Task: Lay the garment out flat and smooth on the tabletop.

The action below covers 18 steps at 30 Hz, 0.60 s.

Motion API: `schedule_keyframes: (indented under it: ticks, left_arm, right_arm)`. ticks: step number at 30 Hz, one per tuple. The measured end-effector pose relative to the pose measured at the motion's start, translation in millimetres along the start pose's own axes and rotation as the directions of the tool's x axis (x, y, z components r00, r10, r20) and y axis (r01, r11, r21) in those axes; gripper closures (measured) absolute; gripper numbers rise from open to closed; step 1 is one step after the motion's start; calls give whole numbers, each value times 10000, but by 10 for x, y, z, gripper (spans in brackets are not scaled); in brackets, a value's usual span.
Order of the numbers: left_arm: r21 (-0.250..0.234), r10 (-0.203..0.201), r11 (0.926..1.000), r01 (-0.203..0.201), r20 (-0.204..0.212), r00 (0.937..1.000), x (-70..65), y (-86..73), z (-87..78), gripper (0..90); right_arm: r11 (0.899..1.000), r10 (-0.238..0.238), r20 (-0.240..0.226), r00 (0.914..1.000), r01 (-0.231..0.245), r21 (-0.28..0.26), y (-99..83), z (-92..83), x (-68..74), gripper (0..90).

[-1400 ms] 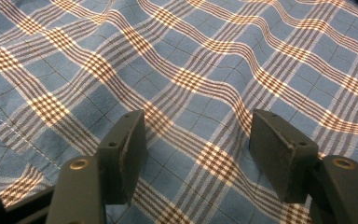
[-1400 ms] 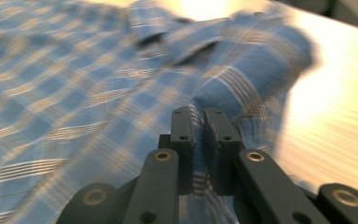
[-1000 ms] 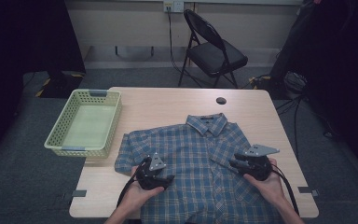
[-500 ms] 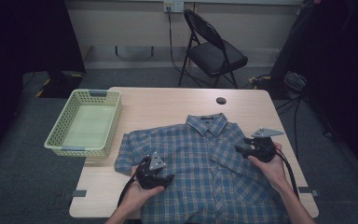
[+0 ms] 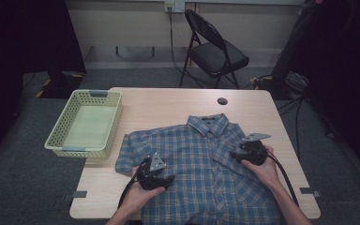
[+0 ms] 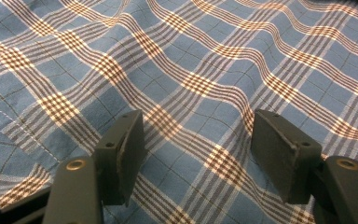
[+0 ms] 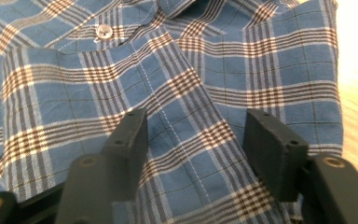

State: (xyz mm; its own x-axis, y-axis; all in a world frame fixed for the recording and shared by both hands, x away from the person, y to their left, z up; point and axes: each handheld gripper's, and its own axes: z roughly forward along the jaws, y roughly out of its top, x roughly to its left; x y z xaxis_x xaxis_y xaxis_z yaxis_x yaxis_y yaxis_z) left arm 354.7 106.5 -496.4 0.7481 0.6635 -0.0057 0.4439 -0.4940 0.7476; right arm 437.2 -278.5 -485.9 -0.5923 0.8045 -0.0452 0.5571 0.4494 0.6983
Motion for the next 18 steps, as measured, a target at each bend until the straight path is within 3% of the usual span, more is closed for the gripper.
schedule_keyframes:
  ticks: [4,8,11,15,18]
  left_arm:
    - [-15,5,10000,-5,17,10000,2,-1,1,345]
    - [-4,7,10000,-7,14,10000,3,0,0,344]
    - [-7,13,10000,-13,18,10000,3,-1,0,345]
    - [-4,14,10000,-14,27,10000,4,0,1,344]
    - [3,16,10000,-16,11,10000,6,3,3,343]
  right_arm:
    - [9998,-170,35,9999,170,-35,-12,-17,47,547]
    - [9965,-831,235,9963,834,-91,-24,-41,116,701]
    - [9942,-1066,443,9933,1070,-73,-17,-43,154,759]
    - [9969,-751,246,9969,756,-220,-11,-59,121,786]
    - [9986,-54,-270,9996,40,-530,-7,-111,48,813]
